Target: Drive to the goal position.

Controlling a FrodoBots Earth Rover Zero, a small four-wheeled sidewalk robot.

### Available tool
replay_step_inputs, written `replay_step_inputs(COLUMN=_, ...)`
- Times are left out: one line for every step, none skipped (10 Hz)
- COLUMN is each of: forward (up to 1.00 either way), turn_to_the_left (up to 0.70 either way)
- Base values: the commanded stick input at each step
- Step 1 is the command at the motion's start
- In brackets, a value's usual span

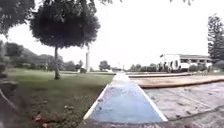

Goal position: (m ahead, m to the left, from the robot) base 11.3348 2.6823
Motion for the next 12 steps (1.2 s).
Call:
replay_step_inputs(forward=0.50, turn_to_the_left=0.00)
replay_step_inputs(forward=0.50, turn_to_the_left=0.00)
replay_step_inputs(forward=0.50, turn_to_the_left=0.00)
replay_step_inputs(forward=0.50, turn_to_the_left=0.00)
replay_step_inputs(forward=0.50, turn_to_the_left=0.00)
replay_step_inputs(forward=0.50, turn_to_the_left=0.00)
replay_step_inputs(forward=0.50, turn_to_the_left=0.00)
replay_step_inputs(forward=0.50, turn_to_the_left=0.00)
replay_step_inputs(forward=0.50, turn_to_the_left=0.00)
replay_step_inputs(forward=0.50, turn_to_the_left=0.00)
replay_step_inputs(forward=0.50, turn_to_the_left=0.00)
replay_step_inputs(forward=0.50, turn_to_the_left=0.00)
